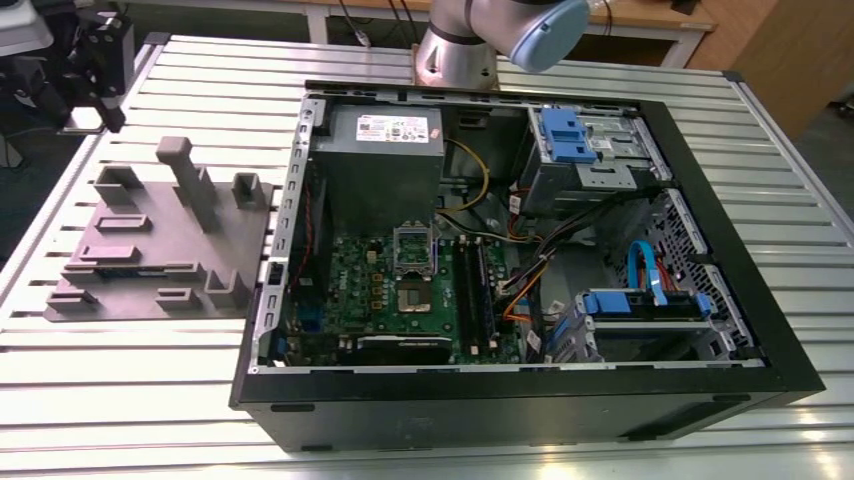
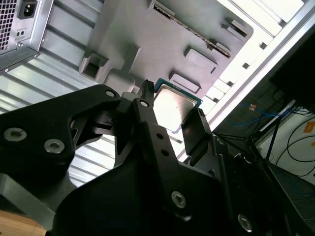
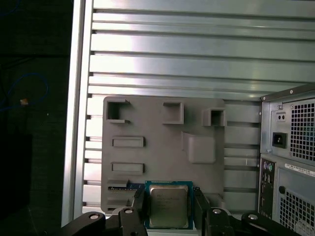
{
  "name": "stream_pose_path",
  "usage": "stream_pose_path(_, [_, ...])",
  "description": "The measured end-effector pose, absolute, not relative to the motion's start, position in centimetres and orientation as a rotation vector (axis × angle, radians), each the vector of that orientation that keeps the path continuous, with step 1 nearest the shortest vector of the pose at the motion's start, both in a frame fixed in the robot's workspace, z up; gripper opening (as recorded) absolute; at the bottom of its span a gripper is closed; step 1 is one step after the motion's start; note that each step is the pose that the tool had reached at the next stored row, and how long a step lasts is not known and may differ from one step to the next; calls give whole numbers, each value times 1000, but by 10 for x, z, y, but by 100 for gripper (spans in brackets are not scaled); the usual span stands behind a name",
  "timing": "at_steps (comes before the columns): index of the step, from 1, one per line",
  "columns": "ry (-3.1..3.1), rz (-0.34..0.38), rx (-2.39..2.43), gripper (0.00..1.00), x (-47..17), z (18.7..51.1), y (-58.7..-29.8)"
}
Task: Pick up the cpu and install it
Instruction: 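Pick up the cpu and move it towards the insertion slot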
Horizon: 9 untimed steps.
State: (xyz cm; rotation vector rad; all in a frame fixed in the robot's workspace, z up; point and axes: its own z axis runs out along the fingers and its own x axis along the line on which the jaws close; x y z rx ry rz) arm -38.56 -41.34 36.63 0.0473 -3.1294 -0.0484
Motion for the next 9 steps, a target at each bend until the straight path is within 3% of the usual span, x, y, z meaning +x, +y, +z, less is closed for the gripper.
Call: stream_pose_path(9, [-3129, -48, 47, 47, -382, 366, -413])
